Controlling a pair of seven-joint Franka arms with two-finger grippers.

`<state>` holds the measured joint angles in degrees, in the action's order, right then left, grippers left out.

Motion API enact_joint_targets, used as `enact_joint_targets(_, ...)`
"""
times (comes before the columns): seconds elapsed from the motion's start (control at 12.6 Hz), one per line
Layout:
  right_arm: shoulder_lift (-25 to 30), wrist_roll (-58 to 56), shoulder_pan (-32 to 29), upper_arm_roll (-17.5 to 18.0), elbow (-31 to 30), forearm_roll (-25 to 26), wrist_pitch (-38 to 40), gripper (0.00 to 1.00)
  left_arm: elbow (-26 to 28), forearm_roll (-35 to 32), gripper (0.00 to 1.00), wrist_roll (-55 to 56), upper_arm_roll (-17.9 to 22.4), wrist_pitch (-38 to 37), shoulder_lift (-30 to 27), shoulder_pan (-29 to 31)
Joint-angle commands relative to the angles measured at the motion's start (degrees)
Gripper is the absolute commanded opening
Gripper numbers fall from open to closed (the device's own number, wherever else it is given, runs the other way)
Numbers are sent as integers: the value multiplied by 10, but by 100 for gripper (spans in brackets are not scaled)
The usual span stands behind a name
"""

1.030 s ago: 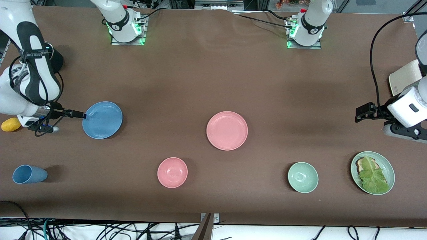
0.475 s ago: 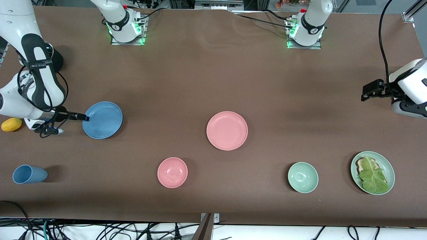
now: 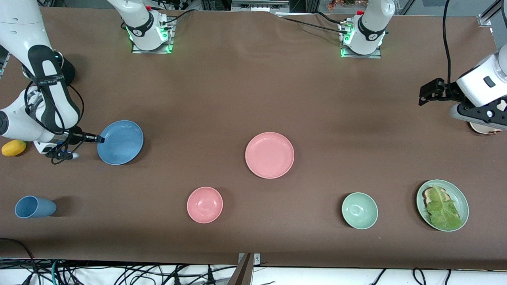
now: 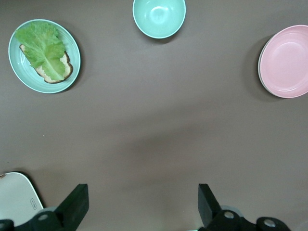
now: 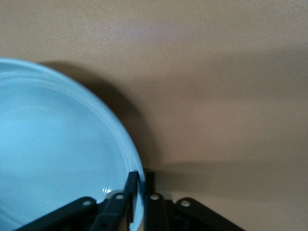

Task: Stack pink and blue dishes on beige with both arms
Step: 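Close the right gripper on the blue plate rim, then lift the blue plate with the right gripper and carry it onto the pink plate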

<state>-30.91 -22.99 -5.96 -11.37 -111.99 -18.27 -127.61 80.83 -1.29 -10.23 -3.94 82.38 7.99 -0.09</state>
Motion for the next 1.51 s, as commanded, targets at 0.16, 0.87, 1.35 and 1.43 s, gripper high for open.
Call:
enact_joint_targets(0.16,-1,-8,-5,11,35,-12,44,0,25,-3,100,77,17,-2,-36,-17)
enact_joint_targets(0.87,4,167,56,120,242,-21,295,0,56,34,100,71,63,-7,-50,-43)
enact_joint_targets(1.35,-21,465,202,166,248,-59,147,0,64,50,100,54,76,-3,-46,-38)
enact_joint_targets(1.43,-33,492,229,166,248,-76,105,0,64,50,100,54,76,-3,-42,-36)
